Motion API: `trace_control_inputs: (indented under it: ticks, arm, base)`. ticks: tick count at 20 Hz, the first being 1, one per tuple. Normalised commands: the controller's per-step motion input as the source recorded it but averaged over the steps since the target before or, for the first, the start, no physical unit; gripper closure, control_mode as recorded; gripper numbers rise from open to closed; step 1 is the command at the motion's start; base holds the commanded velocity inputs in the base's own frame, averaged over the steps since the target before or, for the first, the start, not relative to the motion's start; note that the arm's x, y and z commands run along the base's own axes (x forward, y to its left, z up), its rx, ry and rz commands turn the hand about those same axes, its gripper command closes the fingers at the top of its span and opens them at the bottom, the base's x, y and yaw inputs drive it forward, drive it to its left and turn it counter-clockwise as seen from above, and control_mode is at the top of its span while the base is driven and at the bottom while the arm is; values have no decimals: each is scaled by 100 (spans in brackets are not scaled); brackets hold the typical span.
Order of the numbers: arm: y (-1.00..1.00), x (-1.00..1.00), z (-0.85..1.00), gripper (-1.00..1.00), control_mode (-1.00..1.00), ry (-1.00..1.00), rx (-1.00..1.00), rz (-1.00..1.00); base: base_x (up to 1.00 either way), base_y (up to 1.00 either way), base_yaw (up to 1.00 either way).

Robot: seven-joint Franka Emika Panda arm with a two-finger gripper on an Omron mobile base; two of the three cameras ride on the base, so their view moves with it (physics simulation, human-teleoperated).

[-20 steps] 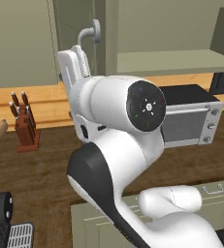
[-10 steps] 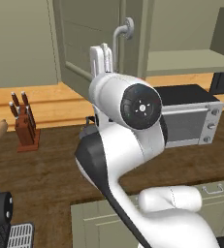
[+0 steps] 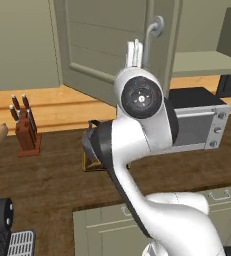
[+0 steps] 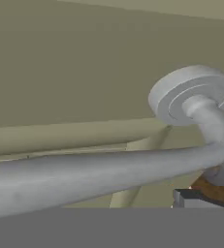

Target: Pick the kettle from the counter and place it on the tray. Then pick the mug from the cabinet and place it on the tray. Then close the cabinet doors.

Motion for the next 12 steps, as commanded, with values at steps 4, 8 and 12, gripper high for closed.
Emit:
trace_control_inputs:
  ticks: [4, 8, 12]
  arm:
    - [-67, 41, 1, -100, -100, 9, 5, -24]
    - [-60, 51, 0, -100, -100, 15, 3, -21]
    - [-52, 67, 0, -100, -100, 15, 0, -16]
  base:
    - [0, 0, 0]
    - [0, 0, 0]
    - [0, 0, 0]
